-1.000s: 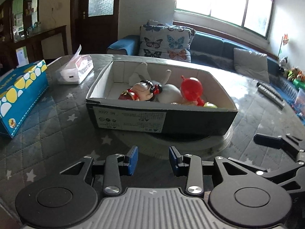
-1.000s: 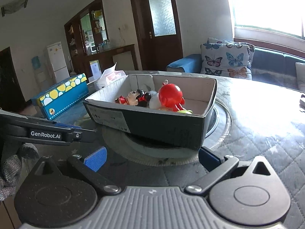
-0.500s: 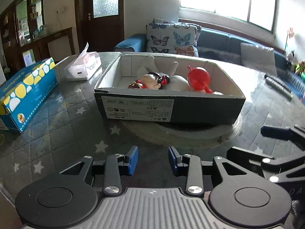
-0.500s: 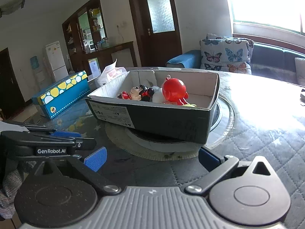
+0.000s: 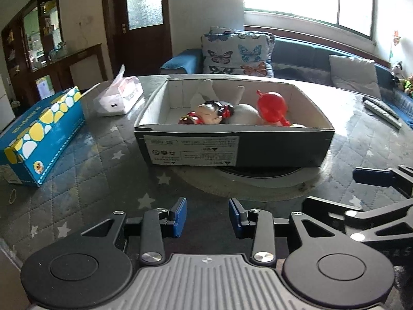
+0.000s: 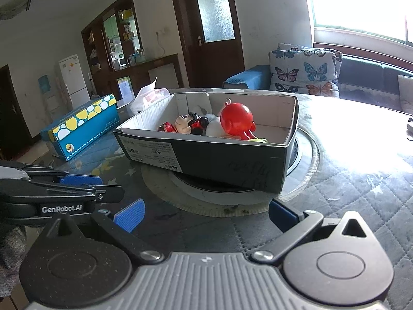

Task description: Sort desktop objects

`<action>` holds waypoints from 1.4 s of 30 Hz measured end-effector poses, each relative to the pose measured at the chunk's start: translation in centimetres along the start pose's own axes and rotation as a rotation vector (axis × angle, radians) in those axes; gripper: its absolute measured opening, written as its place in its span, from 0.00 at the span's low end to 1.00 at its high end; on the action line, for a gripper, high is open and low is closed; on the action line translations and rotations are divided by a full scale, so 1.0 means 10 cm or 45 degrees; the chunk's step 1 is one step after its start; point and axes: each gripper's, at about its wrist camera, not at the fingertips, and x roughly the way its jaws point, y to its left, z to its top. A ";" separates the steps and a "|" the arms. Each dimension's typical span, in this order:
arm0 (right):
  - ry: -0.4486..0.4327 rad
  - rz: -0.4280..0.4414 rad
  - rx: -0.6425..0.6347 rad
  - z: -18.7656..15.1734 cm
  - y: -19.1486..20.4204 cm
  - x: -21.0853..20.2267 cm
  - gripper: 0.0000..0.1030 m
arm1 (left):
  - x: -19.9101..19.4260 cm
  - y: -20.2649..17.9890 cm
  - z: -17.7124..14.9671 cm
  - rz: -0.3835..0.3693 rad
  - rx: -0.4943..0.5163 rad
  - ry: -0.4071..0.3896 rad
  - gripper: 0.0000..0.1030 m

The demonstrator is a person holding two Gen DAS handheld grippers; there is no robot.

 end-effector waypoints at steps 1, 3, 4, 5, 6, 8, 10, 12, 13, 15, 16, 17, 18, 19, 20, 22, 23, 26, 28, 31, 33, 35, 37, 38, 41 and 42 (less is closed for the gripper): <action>0.001 -0.002 0.001 0.00 0.00 0.00 1.00 | 0.01 0.00 0.00 0.005 0.001 0.003 0.38; 0.006 -0.004 0.003 0.00 0.01 0.02 1.00 | 0.02 0.00 -0.01 0.009 0.003 0.008 0.38; 0.010 -0.001 0.005 0.01 0.01 0.03 1.00 | 0.03 0.00 -0.01 0.016 0.002 0.010 0.38; 0.014 0.001 0.008 0.01 0.01 0.03 1.00 | 0.03 0.00 -0.01 0.022 0.000 0.012 0.38; 0.017 0.004 0.011 0.01 0.02 0.04 1.00 | 0.04 0.00 -0.01 0.029 -0.003 0.013 0.38; 0.024 0.006 0.012 0.01 0.02 0.05 1.00 | 0.05 0.01 -0.01 0.042 -0.009 0.014 0.38; 0.029 0.001 0.013 0.01 0.03 0.08 1.00 | 0.05 0.02 -0.01 0.047 -0.012 0.006 0.38; 0.036 -0.004 0.019 0.02 0.03 0.10 1.00 | 0.06 0.03 -0.02 0.059 -0.011 -0.006 0.38; 0.038 -0.002 0.022 0.02 0.03 0.10 1.00 | 0.06 0.03 -0.02 0.068 -0.009 -0.009 0.38; 0.039 0.000 0.027 0.03 0.03 0.11 1.00 | 0.07 0.04 -0.01 0.080 -0.009 -0.008 0.37; 0.041 0.000 0.026 0.03 0.04 0.12 1.00 | 0.08 0.05 -0.01 0.075 -0.014 -0.004 0.37; 0.042 0.001 0.025 0.03 0.04 0.12 1.00 | 0.08 0.06 0.00 0.071 -0.018 0.000 0.37; 0.043 -0.002 0.024 0.04 0.04 0.13 1.00 | 0.09 0.07 0.00 0.069 -0.020 0.002 0.37; 0.044 -0.003 0.025 0.04 0.04 0.13 1.00 | 0.09 0.07 0.01 0.066 -0.021 0.003 0.37; 0.045 -0.002 0.025 0.05 0.05 0.14 1.00 | 0.09 0.08 0.01 0.067 -0.021 0.004 0.37; 0.046 -0.003 0.025 0.06 0.05 0.15 1.00 | 0.10 0.08 0.02 0.070 -0.024 0.005 0.37; 0.048 -0.007 0.026 0.06 0.05 0.16 1.00 | 0.10 0.08 0.03 0.071 -0.025 0.006 0.37; 0.053 -0.011 0.029 0.07 0.06 0.17 1.00 | 0.11 0.08 0.04 0.070 -0.032 0.011 0.37; 0.056 -0.019 0.028 0.08 0.06 0.18 1.00 | 0.12 0.08 0.04 0.070 -0.033 0.015 0.37; 0.062 -0.023 0.031 0.09 0.06 0.20 1.00 | 0.15 0.08 0.05 0.064 -0.038 0.026 0.37; 0.065 -0.024 0.030 0.10 0.06 0.21 1.00 | 0.16 0.08 0.06 0.064 -0.035 0.033 0.38; 0.066 -0.024 0.032 0.11 0.06 0.22 1.00 | 0.18 0.08 0.06 0.064 -0.035 0.038 0.37; 0.068 -0.023 0.032 0.11 0.06 0.24 1.00 | 0.20 0.09 0.07 0.060 -0.037 0.043 0.38; 0.070 -0.023 0.032 0.11 0.06 0.24 1.00 | 0.21 0.09 0.07 0.059 -0.037 0.046 0.37; 0.074 -0.023 0.035 0.11 0.05 0.26 1.00 | 0.23 0.09 0.08 0.056 -0.039 0.056 0.37; 0.076 -0.022 0.037 0.12 0.05 0.27 1.00 | 0.24 0.09 0.08 0.056 -0.040 0.060 0.38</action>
